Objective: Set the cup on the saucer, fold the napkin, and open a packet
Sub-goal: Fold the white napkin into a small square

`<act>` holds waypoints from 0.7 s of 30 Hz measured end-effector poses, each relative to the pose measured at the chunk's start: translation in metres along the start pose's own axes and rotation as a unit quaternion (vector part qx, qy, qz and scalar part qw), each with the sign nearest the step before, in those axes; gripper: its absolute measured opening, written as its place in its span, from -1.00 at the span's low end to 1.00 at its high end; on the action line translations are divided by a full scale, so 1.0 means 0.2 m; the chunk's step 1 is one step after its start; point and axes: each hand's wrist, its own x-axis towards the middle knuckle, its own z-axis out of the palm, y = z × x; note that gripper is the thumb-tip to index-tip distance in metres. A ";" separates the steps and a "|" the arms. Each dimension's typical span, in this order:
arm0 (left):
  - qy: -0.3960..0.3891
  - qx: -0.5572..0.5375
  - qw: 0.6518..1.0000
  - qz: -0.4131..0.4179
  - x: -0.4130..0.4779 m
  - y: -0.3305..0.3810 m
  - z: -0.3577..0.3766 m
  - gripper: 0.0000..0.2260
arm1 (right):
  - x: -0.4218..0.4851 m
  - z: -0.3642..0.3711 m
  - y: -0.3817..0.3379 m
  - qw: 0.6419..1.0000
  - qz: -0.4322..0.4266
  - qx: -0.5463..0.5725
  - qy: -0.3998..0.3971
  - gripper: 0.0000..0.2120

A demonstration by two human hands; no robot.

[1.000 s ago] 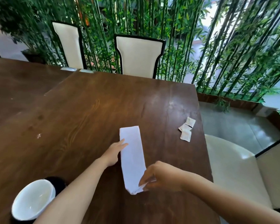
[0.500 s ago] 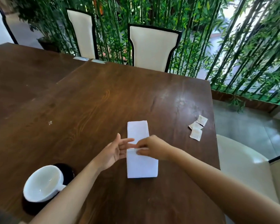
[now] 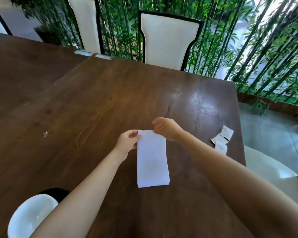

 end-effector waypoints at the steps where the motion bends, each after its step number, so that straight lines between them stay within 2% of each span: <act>1: 0.009 0.005 1.000 -0.013 0.04 -0.02 0.00 -0.82 | 0.03 0.02 0.03 1.000 0.017 0.002 0.009 -0.66; 7: 0.039 0.003 0.997 -0.059 0.23 -0.09 0.01 -0.83 | 0.11 0.16 0.25 0.995 0.086 0.035 0.048 -0.68; 12: 0.034 0.004 0.998 -0.058 0.29 -0.11 0.02 -0.79 | 0.12 0.23 0.36 0.993 0.104 0.047 0.044 -0.69; 17: -0.034 -0.013 0.999 -0.037 0.28 -0.08 0.02 -0.82 | 0.15 0.21 0.38 0.992 0.081 0.097 -0.001 -0.59; 21: -0.060 -0.021 0.997 -0.031 0.26 -0.05 0.01 -0.83 | 0.15 0.16 0.39 0.984 0.079 0.157 -0.036 -0.74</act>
